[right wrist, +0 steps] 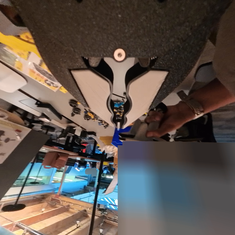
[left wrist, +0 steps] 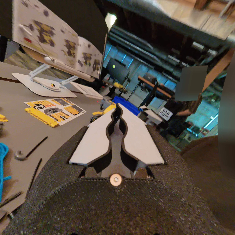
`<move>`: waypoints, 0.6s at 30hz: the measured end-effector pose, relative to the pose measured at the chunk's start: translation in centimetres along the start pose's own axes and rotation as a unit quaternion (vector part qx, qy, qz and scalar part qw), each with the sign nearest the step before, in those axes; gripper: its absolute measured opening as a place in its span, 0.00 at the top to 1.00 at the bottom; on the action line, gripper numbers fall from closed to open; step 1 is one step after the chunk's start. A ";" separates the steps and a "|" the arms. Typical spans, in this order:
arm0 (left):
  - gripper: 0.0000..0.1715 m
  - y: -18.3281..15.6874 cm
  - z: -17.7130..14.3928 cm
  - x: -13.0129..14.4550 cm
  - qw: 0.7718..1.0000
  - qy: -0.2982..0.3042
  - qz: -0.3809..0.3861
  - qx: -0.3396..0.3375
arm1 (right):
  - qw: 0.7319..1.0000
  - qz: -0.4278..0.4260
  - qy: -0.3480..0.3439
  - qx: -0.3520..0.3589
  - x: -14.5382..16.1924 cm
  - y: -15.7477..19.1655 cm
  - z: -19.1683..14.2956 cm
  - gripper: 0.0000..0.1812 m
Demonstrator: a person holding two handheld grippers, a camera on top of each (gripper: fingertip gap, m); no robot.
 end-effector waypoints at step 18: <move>0.85 -2.3 3.1 3.1 0.987 0.058 -0.068 0.132 | 0.985 -0.154 0.060 0.045 2.8 0.2 -0.9 0.97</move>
Point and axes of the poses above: each gripper's, where its closed fingertips meet, z out along the fingers, x out of its underside, y = z × x across the jaws, the point moved 2 cm from there along -z, back along the fingers, and after that the axes turned 4 degrees about y, right-handed, at the moved point
